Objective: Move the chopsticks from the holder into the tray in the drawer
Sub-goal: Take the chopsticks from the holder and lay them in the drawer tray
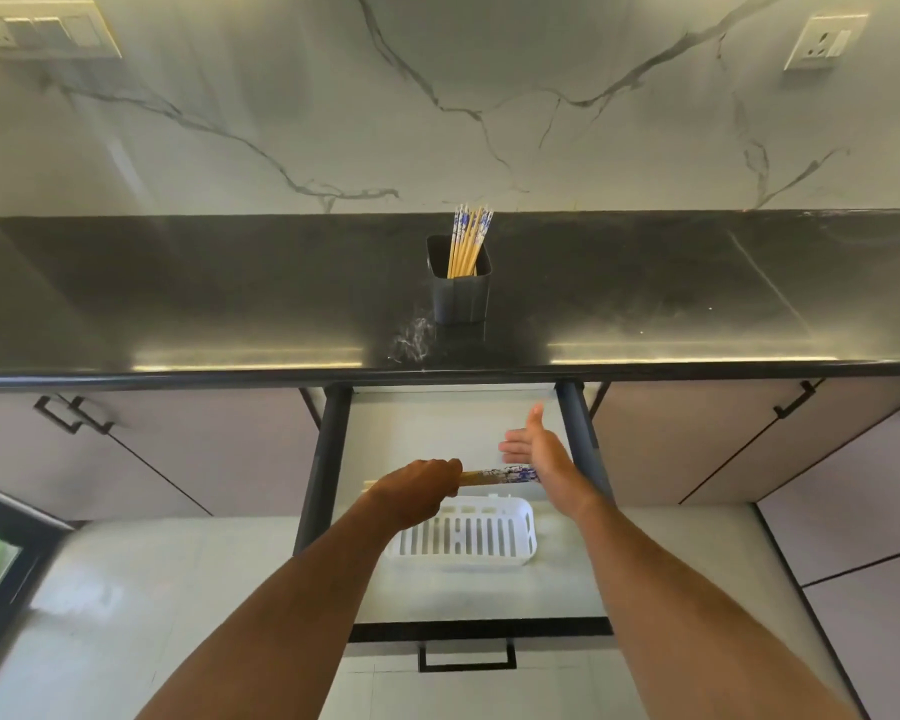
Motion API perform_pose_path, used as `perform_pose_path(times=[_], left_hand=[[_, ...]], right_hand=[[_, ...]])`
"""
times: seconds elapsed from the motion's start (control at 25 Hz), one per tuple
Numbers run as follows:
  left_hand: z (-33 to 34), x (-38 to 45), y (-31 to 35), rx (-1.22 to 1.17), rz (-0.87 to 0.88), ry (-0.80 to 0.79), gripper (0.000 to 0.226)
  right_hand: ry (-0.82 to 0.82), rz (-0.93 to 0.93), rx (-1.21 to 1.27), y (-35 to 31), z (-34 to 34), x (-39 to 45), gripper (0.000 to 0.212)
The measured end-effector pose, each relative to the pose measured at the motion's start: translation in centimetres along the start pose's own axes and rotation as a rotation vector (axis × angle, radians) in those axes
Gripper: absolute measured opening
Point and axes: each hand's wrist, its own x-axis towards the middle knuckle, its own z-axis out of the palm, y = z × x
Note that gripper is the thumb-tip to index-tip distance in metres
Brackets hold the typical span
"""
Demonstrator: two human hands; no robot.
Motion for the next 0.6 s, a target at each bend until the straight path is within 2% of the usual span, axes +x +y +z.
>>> perform_pose_path(times=[0.08,0.16,0.24,0.4,0.44,0.6], left_hand=[[0.3,0.0,-0.2,0.005,0.011,-0.006,0.019],[0.6,-0.1,-0.4,0.010,0.014,-0.009,0.019],[0.9,-0.3,-0.6,0.018,0.020,0.002,0.020],[2.3,0.3,-0.1,0.019,0.010,0.035,0.022],[2.7,0.4,0.2,0.012,0.011,0.045,0.023],[3.9,0.6,0.8,-0.009,-0.011,0.076,0.014]], right_hand=[[0.002,-0.010,0.017,0.5,1.9,-0.2,0.079],[0.047,-0.083,-0.068,1.7,2.5,-0.1,0.076],[0.081,-0.273,-0.348,2.4,2.2,-0.4,0.071],[-0.105,-0.604,-1.103,3.6,2.9,-0.6,0.040],[-0.084,-0.657,-1.220,3.9,3.3,-0.5,0.031],[0.041,-0.592,-1.266,5.5,3.9,-0.2,0.023]])
